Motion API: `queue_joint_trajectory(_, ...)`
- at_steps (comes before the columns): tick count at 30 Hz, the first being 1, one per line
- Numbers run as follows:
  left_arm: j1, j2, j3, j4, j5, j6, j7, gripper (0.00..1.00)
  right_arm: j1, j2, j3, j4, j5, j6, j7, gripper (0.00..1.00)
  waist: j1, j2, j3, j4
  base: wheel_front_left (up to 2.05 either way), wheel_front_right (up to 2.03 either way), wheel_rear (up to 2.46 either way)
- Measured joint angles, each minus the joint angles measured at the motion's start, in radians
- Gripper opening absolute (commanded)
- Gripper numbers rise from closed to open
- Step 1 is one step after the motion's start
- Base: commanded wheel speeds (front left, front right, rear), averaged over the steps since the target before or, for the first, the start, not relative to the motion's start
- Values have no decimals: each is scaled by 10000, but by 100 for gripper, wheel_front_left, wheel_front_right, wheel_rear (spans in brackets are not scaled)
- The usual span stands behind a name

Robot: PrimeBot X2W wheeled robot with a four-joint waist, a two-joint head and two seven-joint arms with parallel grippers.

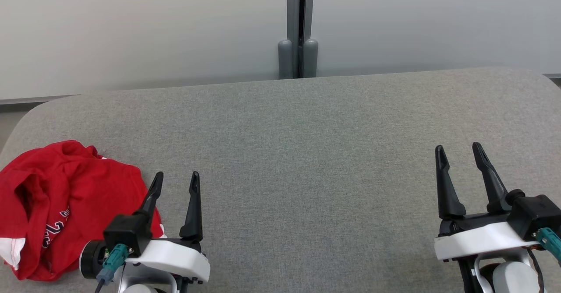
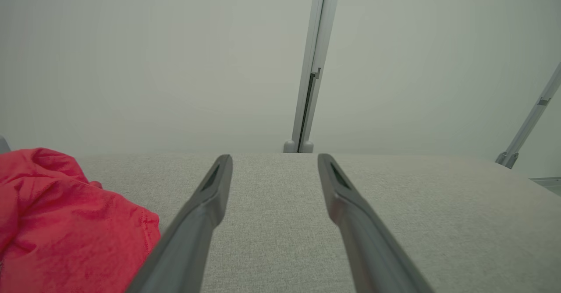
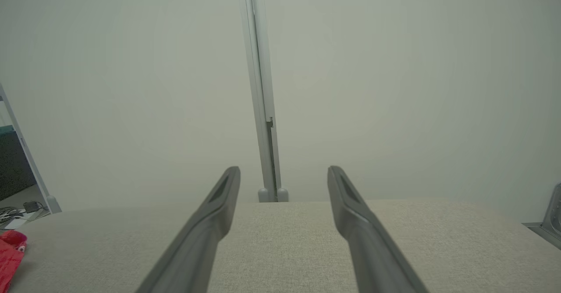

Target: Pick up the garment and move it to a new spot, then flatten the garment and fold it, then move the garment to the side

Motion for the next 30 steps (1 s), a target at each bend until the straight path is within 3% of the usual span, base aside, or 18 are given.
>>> queue_joint_trajectory(6,-30,86,-268,77,380,470,-140,100,21,23,-100,117,-723,0,-142,100,0,0,-9,7,0,0,0)
queue_joint_trajectory(18,-81,157,-564,-142,1191,943,-405,100,-17,25,15,15,-1616,13,-418,100,0,0,59,81,0,0,0)
queue_joint_trajectory(23,-3,-127,-173,98,976,754,-512,100,-4,21,84,40,-1108,13,-523,100,0,0,45,106,0,0,0)
queue_joint_trajectory(30,134,-600,489,238,838,-29,-652,100,48,15,178,314,84,25,-660,100,0,0,37,122,0,0,0)
